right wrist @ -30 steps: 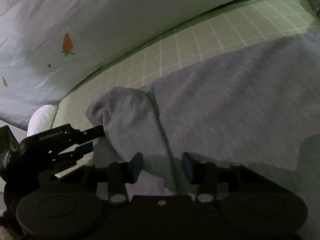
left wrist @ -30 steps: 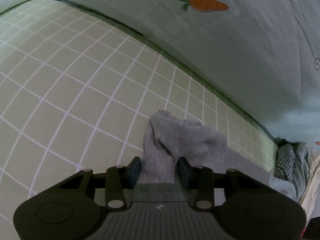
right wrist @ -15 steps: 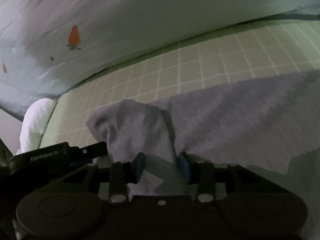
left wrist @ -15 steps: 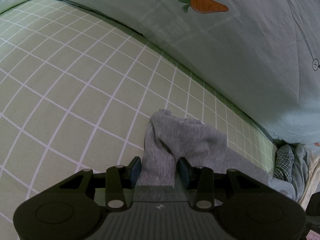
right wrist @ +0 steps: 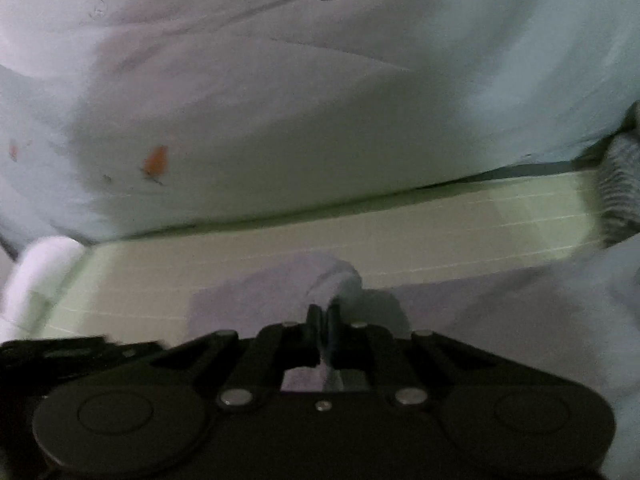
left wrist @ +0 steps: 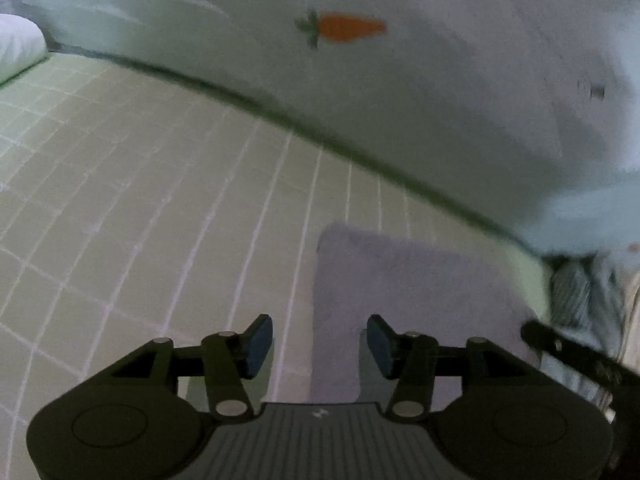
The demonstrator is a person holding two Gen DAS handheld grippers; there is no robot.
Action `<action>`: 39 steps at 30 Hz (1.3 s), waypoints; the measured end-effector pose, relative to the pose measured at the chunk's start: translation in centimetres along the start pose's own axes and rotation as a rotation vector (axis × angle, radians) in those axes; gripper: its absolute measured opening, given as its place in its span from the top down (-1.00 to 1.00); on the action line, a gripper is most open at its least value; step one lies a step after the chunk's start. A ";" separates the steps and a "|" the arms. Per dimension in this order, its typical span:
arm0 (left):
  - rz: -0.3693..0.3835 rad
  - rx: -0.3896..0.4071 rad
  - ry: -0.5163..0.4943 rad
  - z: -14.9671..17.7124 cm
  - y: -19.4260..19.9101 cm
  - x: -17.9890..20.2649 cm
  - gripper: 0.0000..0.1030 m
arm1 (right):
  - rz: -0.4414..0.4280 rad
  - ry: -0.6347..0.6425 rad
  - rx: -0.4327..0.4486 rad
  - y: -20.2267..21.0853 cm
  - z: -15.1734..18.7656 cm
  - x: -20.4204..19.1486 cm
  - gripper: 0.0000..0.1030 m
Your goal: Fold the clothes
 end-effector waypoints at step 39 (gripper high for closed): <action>-0.256 -0.201 -0.277 9.1 0.7 3.9 -1.00 | 0.385 -0.380 -0.063 7.3 8.3 16.4 -0.26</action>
Point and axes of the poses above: each gripper's, at about its wrist camera, not at the fingertips, and y roughly against the way its jaws point, x to its right, z to its underside, the point moved 3 cm from there along -y, roughly the way its jaws point, and after that the axes turned 10 degrees about z, right-handed, at the moved point
